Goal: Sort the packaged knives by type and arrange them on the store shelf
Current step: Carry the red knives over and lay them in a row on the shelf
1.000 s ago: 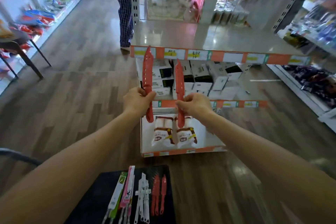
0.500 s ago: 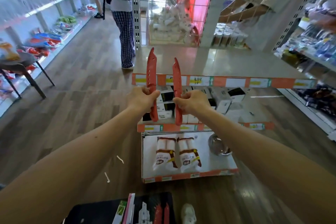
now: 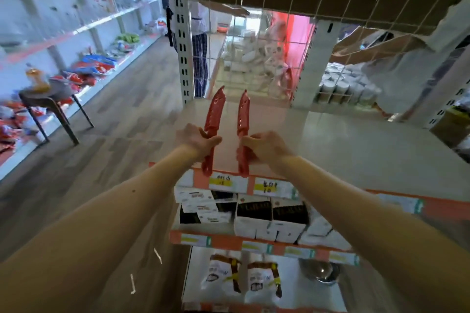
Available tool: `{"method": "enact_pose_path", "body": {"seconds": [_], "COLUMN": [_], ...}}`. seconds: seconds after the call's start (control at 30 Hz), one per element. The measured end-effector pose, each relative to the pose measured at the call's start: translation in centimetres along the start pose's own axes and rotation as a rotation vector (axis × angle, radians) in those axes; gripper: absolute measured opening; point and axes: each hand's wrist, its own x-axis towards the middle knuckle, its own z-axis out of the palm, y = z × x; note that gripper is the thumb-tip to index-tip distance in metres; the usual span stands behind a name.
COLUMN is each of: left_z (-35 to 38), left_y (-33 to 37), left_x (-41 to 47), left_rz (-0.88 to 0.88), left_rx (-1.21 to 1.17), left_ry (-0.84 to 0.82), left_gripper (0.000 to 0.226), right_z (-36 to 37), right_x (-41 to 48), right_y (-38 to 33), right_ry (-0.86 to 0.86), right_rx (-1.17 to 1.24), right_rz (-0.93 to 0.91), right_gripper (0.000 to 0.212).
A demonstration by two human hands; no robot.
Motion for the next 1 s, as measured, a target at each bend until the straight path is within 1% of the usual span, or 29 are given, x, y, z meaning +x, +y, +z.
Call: {"method": "enact_pose_path", "body": {"seconds": [0.13, 0.23, 0.27, 0.4, 0.47, 0.53, 0.6, 0.63, 0.67, 0.7, 0.77, 0.9, 0.97, 1.0], "left_z": [0.0, -0.2, -0.3, 0.0, 0.1, 0.1, 0.0, -0.2, -0.3, -0.4, -0.5, -0.7, -0.8, -0.8], "left_y": [0.0, -0.5, -0.7, -1.6, -1.9, -2.0, -1.9, -2.0, -2.1, -2.1, -2.2, -2.6, -2.9, -3.2], "left_x": [1.8, 2.8, 3.2, 4.6, 5.3, 5.7, 5.9, 5.9, 6.0, 6.0, 6.0, 6.0, 6.1, 6.1], "left_rz": [0.047, 0.041, 0.029, -0.016, -0.030, -0.033, -0.024, -0.020, -0.020, -0.018, -0.006, 0.009, -0.016, -0.036], "left_rx": [0.074, 0.176, 0.207, 0.252, 0.241, 0.240, 0.246, 0.251, 0.256, 0.262, 0.269, 0.294, 0.247, 0.183], "left_ry": [0.053, 0.105, 0.113, 0.108, 0.113, 0.117, 0.123, 0.125, 0.124, 0.119, 0.100, 0.091, 0.086, 0.070], "left_gripper": [0.031, 0.032, 0.035, 0.037, 0.036, 0.036, 0.036, 0.037, 0.037, 0.037, 0.036, 0.037, 0.033, 0.028], "right_z": [0.3, 0.8, 1.1, 2.2, 2.5, 2.6, 2.7, 2.8, 2.9, 2.9, 3.0, 2.7, 2.8, 3.0], "right_x": [3.0, 5.1, 5.7, 8.3, 9.1, 8.9, 8.5, 8.5, 8.4, 8.5, 8.4, 7.8, 7.4, 7.3], "right_y": [-0.5, -0.2, -0.1, 0.8, 1.1, 0.7, 0.3, 0.3, 0.1, 0.1, -0.3, -0.6, -0.6, -0.4], "right_ry": [-0.014, -0.026, -0.028, -0.035, -0.046, -0.052, -0.067, -0.074, -0.083, -0.086, -0.078, 0.011, 0.040, 0.049], "right_rx": [0.076, 0.071, 0.067, -0.041, -0.059, -0.059, -0.063, -0.065, -0.081, -0.105, -0.223, -0.579, -0.670, -0.697], "right_rz": [0.088, 0.122, 0.129, 0.126, 0.126, 0.127, 0.123, 0.109, 0.096, 0.079, 0.036, -0.142, -0.217, -0.228], "right_gripper": [0.028, 0.018, 0.019, 0.031, 0.032, 0.027, 0.013, 0.010, 0.015, 0.017, 0.012, 0.022, 0.031, 0.037]}}
